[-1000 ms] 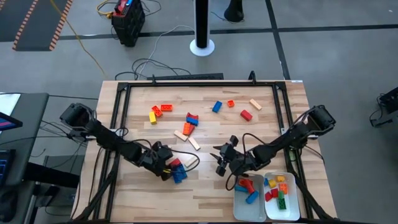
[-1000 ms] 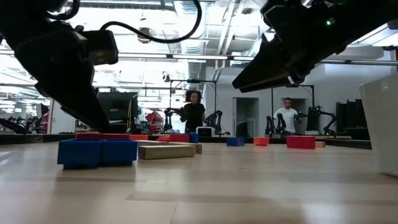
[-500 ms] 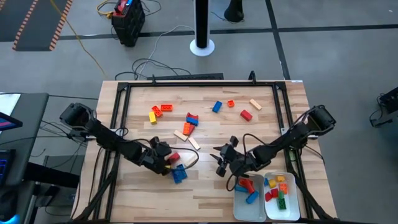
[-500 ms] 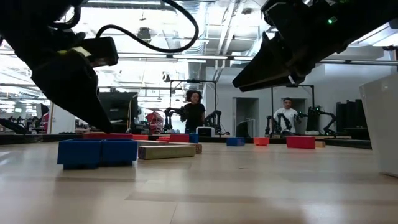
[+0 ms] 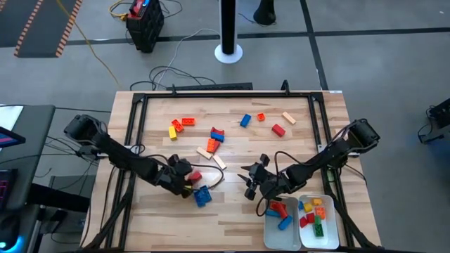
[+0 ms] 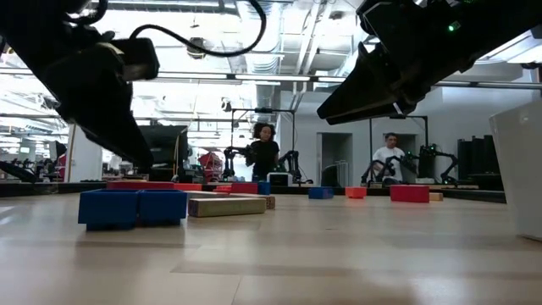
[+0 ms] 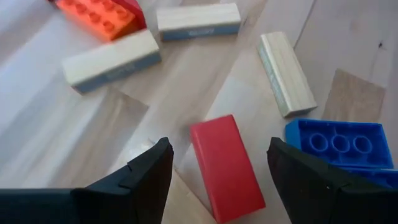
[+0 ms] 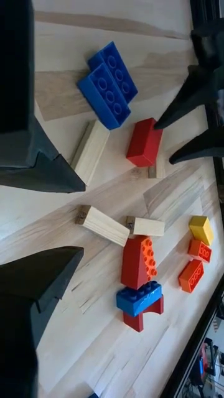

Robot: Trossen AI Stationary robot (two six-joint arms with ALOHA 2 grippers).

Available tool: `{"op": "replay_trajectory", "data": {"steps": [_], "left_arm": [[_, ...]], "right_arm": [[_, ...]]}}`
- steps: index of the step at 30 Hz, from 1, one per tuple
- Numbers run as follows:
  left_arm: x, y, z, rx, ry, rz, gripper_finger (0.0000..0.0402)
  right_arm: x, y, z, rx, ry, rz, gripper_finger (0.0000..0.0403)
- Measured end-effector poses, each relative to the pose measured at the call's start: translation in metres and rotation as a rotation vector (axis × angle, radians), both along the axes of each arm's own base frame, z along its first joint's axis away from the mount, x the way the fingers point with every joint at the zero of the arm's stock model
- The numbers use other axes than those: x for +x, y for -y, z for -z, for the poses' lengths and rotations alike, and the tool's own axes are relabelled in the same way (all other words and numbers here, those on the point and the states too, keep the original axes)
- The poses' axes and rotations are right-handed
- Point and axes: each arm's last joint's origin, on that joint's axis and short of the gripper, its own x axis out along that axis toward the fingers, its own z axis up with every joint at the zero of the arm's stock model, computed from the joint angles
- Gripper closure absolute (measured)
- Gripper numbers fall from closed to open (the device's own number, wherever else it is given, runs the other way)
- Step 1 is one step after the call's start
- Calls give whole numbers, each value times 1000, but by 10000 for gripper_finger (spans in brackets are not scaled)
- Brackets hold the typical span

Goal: Sort blocks by size
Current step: Put the large red wooden block into the gray bin

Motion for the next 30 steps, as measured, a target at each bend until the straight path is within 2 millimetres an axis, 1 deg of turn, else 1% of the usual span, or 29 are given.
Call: {"op": "replay_trajectory", "data": {"steps": [7, 12, 14, 16, 21, 22, 24, 27, 30], "left_arm": [[9, 4, 26, 6, -60, -12, 152], [11, 4, 38, 20, -102, -19, 154], [11, 4, 39, 25, -104, -13, 165], [11, 4, 38, 33, -106, -1, 186], [11, 4, 37, 57, -115, 36, 269], [11, 4, 36, 61, -116, 40, 278], [11, 4, 36, 77, -121, 55, 278], [8, 1, 30, 116, -120, 73, 278], [7, -1, 13, 157, -49, 64, 278]], "right_arm": [[0, 0, 0, 0, 0, 0, 223], [0, 0, 0, -1, -1, -1, 223], [0, 0, 0, -1, -2, -1, 223], [0, 0, 0, -1, -2, -1, 223], [0, 0, 0, -4, -5, -2, 223], [0, 0, 0, -5, -7, -2, 223], [-1, 0, 1, -8, -15, -4, 223], [-2, 0, 2, -11, -27, -8, 223], [-2, -1, 2, -15, -29, -16, 223]]}}
